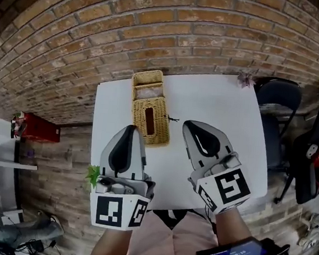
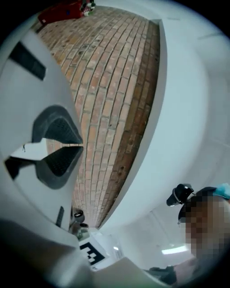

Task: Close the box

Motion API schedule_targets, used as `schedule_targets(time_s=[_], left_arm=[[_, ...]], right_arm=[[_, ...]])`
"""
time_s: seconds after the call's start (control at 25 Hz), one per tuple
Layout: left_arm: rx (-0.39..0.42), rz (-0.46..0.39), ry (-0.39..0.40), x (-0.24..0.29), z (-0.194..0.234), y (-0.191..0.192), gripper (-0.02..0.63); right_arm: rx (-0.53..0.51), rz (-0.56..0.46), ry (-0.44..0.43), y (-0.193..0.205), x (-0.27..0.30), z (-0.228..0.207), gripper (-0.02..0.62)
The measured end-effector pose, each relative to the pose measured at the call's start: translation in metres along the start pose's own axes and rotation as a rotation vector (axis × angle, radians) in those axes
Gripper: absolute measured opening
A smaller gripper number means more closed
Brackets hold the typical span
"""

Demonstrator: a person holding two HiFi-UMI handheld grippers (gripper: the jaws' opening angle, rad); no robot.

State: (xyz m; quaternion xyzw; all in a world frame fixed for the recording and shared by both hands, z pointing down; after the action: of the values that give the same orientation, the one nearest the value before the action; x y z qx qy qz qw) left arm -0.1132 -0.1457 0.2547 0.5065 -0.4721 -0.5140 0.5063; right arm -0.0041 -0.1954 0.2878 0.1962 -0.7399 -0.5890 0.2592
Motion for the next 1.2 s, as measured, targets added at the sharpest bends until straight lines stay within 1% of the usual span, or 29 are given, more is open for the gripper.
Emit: schedule_targets(time_s=[0.12, 0.24, 0.4, 0.48, 0.72, 1.2], left_arm=[[-0.003, -0.041, -0.035, -0.003, -0.001, -0.023, 0.02], [0.059, -0.069, -0.058, -0.009, -0.004, -0.034, 0.017], [0.121, -0.079, -0.074, -0.011, -0.006, -0.04, 0.017], [0.139, -0.078, -0.08, -0.011, -0.006, -0.041, 0.017], [0.131, -0.059, -0.08, -0.012, -0.006, -0.037, 0.017], [0.129, -0.033, -0.078, -0.01, -0.005, -0.029, 0.017]], right_arm=[[-0.061, -0.05, 0.044, -0.023, -0.014, 0.001, 0.002], [-0.122, -0.081, 0.084, -0.038, -0.027, -0.001, 0.001], [-0.141, -0.108, 0.121, -0.049, -0.039, -0.009, 0.0], [-0.144, -0.113, 0.135, -0.052, -0.042, -0.013, 0.0], [-0.169, -0.114, 0.141, -0.054, -0.045, -0.011, -0.002], [-0.145, -0.11, 0.134, -0.049, -0.042, -0.009, -0.002]])
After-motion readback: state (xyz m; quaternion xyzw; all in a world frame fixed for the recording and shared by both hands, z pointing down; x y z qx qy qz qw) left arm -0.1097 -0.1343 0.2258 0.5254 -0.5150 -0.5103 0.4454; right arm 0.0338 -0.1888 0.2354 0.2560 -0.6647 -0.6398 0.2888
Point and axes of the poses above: the fingertips, and each gripper's own axes: x forward along the fingers, z to its left, y out of its underside, the point moved 1 cm from there along -x, backward along the fingers, and after that the axes turned 6 degrees about x, right-handed, at the moved point
